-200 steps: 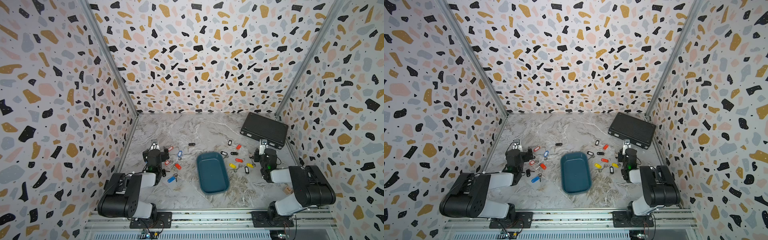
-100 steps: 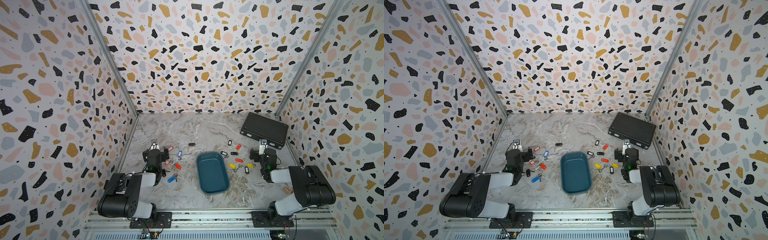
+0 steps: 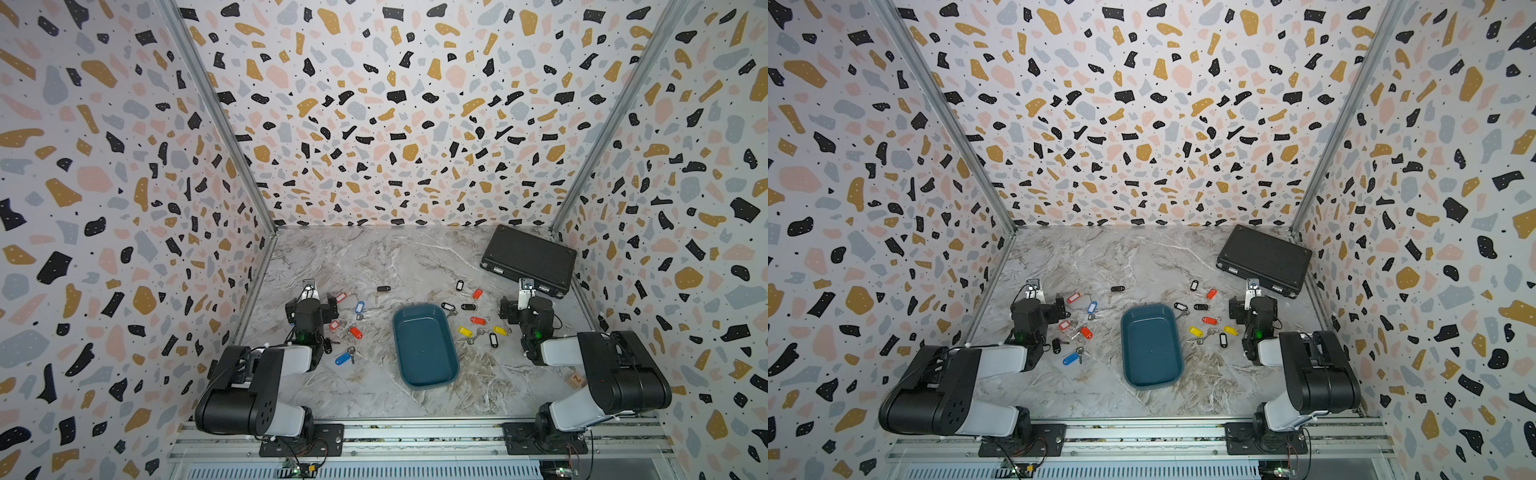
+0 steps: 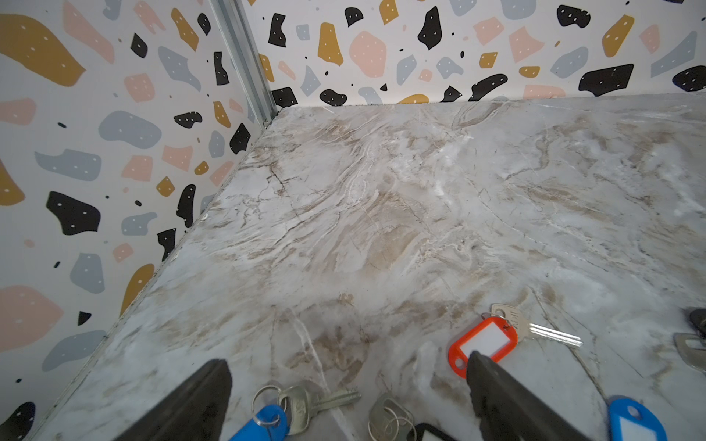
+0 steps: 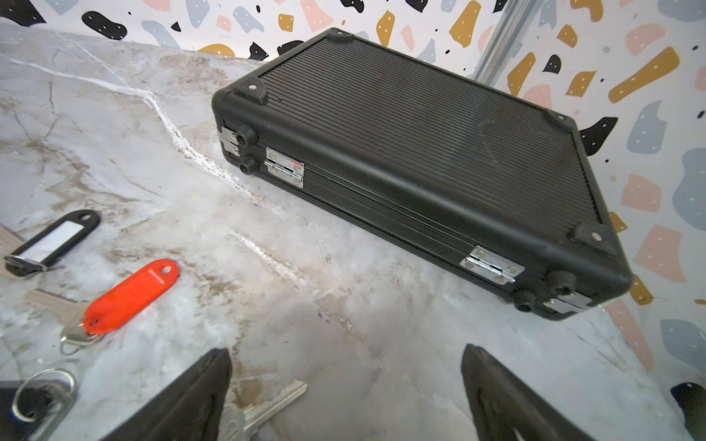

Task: Take the keys out of the storage box
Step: Reset both arms

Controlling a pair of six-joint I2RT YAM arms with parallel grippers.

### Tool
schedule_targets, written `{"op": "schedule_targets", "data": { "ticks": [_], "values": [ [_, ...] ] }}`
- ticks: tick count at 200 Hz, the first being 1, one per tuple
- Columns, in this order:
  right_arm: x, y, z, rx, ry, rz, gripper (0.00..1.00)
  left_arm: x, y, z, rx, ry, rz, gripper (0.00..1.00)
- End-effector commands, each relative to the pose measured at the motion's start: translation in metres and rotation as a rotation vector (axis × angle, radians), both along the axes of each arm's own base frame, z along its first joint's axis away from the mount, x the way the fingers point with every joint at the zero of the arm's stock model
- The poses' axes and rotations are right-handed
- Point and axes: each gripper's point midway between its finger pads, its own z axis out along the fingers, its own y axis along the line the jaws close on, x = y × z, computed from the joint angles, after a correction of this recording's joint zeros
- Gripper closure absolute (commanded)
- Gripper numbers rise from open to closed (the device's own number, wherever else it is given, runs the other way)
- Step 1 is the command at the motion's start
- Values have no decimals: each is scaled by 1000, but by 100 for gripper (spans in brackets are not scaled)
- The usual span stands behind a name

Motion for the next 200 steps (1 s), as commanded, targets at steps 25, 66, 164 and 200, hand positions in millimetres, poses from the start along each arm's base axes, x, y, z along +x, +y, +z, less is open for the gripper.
{"op": "schedule_targets", "data": {
  "ticks": [25, 66, 164, 200],
  "values": [
    [2, -2, 8, 1, -24, -8, 1, 2, 0, 11, -5, -55, 5, 0],
    [2, -2, 8, 1, -27, -8, 1, 2, 0, 11, -4, -55, 4, 0],
    [2, -2, 8, 1, -26, -7, 1, 3, 1, 10, -28, -48, -10, 0],
    [2, -2, 8, 2, -26, -7, 1, 3, 1, 9, -26, -47, -11, 0]
  ]
}}
